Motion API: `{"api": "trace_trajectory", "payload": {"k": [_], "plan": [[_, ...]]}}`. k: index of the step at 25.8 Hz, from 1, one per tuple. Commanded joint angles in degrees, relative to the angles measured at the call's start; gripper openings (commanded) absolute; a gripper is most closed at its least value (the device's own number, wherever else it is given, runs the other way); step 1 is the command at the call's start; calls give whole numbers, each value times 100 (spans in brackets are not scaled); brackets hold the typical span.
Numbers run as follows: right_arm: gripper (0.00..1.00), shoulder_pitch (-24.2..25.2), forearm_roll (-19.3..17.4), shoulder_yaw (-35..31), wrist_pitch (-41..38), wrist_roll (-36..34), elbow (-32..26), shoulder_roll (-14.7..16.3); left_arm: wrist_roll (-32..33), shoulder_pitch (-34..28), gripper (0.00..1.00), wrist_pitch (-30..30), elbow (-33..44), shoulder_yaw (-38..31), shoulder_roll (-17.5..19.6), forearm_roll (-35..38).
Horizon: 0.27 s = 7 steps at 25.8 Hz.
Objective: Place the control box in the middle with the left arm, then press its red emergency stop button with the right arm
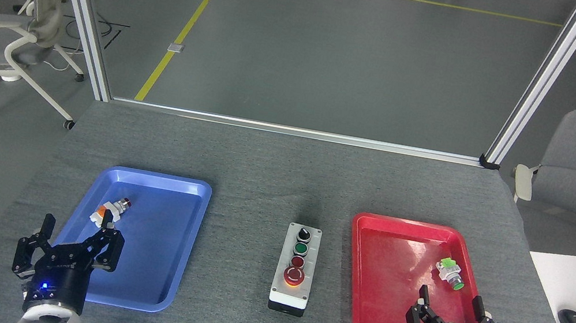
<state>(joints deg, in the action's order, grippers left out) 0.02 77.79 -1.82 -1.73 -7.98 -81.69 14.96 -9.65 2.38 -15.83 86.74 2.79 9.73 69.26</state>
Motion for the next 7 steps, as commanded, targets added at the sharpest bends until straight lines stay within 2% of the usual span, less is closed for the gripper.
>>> {"api": "trace_trajectory", "payload": {"k": [1,7], "plan": [[98,6,-1,-11,32,-19,-48,-20,-2,8,99,19,1,-15,3,0],[98,6,-1,-20,15,-28,-172,-55,42,52,99,71,-8,-24,38,-9]]}}
